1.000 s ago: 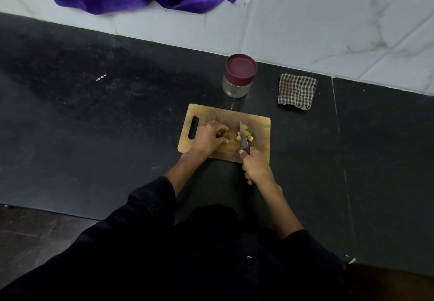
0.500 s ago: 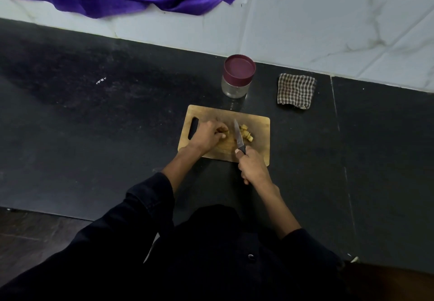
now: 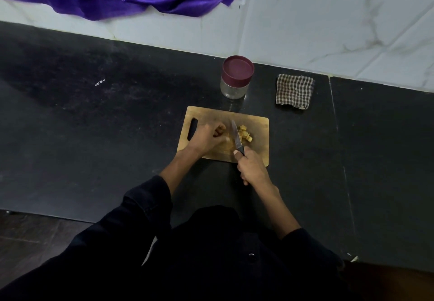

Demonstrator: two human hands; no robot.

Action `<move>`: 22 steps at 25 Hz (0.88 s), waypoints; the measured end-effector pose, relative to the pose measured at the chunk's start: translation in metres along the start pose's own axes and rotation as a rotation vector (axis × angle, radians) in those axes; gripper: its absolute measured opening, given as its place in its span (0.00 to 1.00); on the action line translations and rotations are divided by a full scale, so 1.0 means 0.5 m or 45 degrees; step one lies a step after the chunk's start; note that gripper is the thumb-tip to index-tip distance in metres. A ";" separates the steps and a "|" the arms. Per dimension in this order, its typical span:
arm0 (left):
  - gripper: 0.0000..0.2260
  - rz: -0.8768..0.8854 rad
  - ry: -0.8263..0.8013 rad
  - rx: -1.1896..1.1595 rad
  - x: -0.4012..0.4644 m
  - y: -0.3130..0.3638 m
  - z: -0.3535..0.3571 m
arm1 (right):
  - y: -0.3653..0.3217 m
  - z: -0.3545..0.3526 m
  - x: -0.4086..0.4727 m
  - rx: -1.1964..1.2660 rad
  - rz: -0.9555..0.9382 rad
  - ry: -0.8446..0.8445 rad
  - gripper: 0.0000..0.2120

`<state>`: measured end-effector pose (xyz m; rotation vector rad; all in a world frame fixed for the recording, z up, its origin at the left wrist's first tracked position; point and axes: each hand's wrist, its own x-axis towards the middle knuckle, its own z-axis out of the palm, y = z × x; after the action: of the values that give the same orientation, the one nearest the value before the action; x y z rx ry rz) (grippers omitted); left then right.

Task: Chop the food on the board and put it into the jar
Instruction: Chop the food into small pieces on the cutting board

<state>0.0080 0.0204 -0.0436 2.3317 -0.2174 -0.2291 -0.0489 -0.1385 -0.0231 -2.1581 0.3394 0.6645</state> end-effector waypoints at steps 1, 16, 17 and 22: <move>0.14 0.038 -0.014 0.058 -0.004 -0.002 0.008 | 0.000 -0.001 0.001 -0.005 0.009 -0.004 0.12; 0.16 -0.032 0.153 0.030 -0.004 0.010 0.010 | 0.000 0.002 -0.003 -0.012 -0.001 0.009 0.13; 0.15 -0.017 0.136 0.028 -0.005 0.011 0.008 | 0.001 0.002 -0.003 -0.011 -0.001 0.009 0.13; 0.10 0.010 0.143 -0.006 -0.013 0.010 0.007 | 0.003 0.008 -0.004 -0.048 -0.032 0.017 0.11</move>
<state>0.0005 0.0162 -0.0418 2.3307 -0.1704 -0.0938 -0.0525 -0.1361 -0.0249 -2.1996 0.3085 0.6472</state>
